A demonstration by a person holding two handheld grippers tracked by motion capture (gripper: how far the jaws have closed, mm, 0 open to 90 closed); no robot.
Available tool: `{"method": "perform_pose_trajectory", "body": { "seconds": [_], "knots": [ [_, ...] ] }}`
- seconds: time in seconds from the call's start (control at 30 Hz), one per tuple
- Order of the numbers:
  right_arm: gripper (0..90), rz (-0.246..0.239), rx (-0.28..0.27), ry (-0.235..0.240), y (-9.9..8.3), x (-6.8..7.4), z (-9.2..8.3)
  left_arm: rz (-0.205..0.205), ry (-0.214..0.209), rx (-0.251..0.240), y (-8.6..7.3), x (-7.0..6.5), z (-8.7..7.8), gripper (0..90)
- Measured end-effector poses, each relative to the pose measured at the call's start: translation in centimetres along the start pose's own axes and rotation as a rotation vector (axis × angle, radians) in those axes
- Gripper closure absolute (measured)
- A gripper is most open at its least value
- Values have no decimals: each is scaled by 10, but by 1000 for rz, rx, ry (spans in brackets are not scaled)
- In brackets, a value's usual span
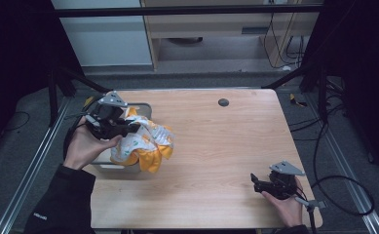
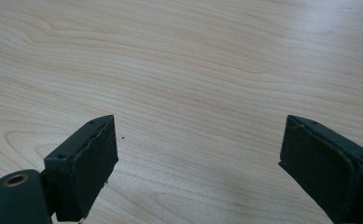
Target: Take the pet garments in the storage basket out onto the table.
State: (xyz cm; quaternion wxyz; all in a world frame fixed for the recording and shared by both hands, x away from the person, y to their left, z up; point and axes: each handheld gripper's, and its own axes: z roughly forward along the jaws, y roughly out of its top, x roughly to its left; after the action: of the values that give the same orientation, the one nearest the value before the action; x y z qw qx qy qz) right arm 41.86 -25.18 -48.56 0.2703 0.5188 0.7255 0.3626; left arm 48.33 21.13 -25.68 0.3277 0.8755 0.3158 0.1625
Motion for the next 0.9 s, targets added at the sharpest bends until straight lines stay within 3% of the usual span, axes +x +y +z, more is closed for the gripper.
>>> {"method": "perform_pose_trajectory", "body": {
  "seconds": [0.67, 0.9],
  "knots": [
    [110, -3, -5, 0, 0, 0, 0, 104, -74, 50, 22, -32, 27, 807],
    [110, -4, -7, -1, 0, 0, -1, 124, -91, 69, 28, -39, 39, 807]
  ]
}}
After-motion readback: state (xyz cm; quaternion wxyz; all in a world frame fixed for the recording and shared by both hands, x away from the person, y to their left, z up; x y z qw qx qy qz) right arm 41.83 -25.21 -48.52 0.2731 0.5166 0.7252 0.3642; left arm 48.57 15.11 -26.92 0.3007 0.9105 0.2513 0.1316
